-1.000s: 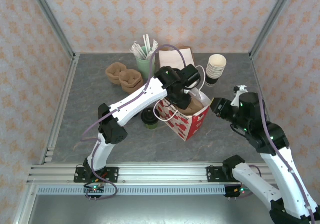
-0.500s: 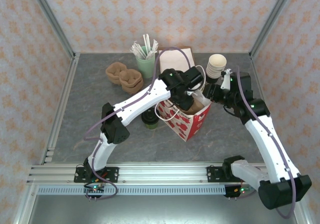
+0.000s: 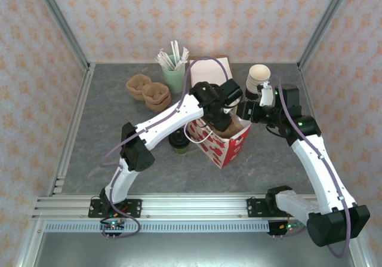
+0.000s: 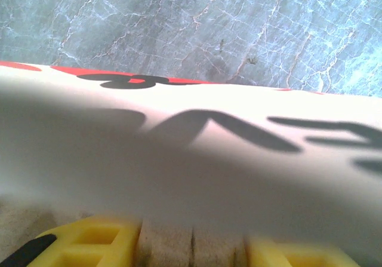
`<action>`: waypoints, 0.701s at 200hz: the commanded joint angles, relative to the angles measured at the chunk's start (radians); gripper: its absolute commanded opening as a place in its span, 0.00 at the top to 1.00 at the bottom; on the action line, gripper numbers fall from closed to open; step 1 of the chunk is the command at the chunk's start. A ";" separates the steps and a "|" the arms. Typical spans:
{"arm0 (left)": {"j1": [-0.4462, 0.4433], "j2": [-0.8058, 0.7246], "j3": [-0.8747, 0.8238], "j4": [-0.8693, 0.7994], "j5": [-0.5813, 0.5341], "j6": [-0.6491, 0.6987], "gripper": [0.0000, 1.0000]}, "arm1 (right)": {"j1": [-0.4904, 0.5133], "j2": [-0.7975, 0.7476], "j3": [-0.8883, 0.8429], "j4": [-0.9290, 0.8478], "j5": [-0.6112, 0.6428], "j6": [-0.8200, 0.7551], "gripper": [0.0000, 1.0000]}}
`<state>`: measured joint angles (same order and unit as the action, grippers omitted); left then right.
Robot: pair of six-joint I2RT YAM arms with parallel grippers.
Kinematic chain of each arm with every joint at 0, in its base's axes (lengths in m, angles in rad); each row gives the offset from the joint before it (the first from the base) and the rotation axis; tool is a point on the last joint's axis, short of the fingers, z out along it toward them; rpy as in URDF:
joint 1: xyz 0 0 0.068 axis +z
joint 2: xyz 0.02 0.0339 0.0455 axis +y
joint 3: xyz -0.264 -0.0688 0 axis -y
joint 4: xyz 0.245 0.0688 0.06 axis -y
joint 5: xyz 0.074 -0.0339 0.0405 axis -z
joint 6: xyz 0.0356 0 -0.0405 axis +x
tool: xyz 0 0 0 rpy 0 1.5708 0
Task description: Pack the takeout coffee
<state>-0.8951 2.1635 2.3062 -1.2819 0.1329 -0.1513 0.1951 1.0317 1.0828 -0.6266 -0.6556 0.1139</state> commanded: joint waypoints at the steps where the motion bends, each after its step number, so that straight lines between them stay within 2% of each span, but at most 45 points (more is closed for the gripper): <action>1: -0.007 -0.002 -0.006 0.015 0.021 0.038 0.60 | -0.003 -0.008 0.011 0.020 -0.002 -0.038 0.44; 24: -0.007 -0.011 -0.017 0.028 0.034 0.041 0.60 | -0.003 -0.041 -0.022 0.055 -0.047 -0.039 0.37; 91: 0.002 -0.041 -0.035 0.033 0.046 0.048 0.59 | -0.003 -0.085 -0.062 0.079 -0.119 -0.034 0.31; 140: 0.014 -0.057 -0.044 0.040 0.053 0.037 0.59 | -0.003 -0.146 -0.077 0.080 -0.032 -0.027 0.30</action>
<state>-0.8898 2.1624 2.2753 -1.2495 0.1757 -0.1287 0.1890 0.9150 1.0172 -0.5873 -0.7212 0.0921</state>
